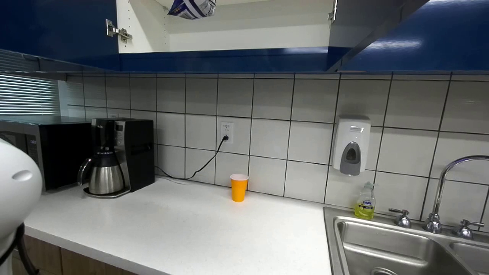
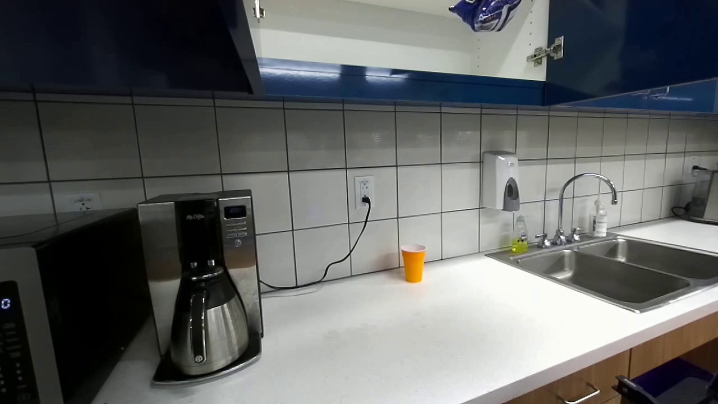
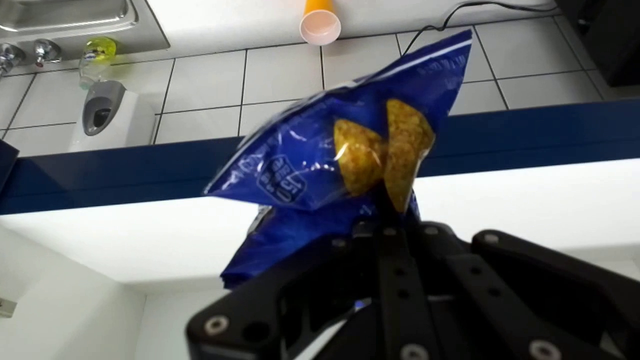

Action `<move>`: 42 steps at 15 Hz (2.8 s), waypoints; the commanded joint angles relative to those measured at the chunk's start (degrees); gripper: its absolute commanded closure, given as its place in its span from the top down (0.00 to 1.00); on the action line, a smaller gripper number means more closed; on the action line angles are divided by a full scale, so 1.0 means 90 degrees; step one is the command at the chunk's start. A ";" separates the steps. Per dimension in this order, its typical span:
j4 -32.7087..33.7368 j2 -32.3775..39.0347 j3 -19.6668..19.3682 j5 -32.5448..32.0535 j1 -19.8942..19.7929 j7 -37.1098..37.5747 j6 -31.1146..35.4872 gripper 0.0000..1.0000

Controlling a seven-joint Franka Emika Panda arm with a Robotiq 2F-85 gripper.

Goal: Put the packet inside the cupboard

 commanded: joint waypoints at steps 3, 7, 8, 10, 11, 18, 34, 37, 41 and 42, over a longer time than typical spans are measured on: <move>0.1727 0.1344 0.0098 0.0019 -0.0056 0.0420 -0.0435 0.00; 0.2423 0.2033 0.0202 -0.0115 -0.0035 0.0634 -0.0464 0.00; 0.2578 0.2211 0.0229 -0.0151 -0.0026 0.0685 -0.0452 0.00; 0.2884 0.2547 0.0262 -0.0210 -0.0010 0.0769 -0.0462 0.00; 0.3029 0.2709 0.0272 -0.0253 -0.0002 0.0806 -0.0467 0.00; 0.3880 0.3597 0.0219 -0.0375 0.0007 0.0993 -0.0505 0.00; 0.5414 0.5014 0.0002 -0.0341 0.0033 0.1166 -0.1194 0.00; 0.5584 0.5155 -0.0023 -0.0304 0.0030 0.1213 -0.1327 0.00; 0.5779 0.5298 -0.0063 -0.0263 0.0024 0.1349 -0.1523 0.40; 0.5807 0.5314 -0.0065 -0.0254 0.0021 0.1378 -0.1548 0.49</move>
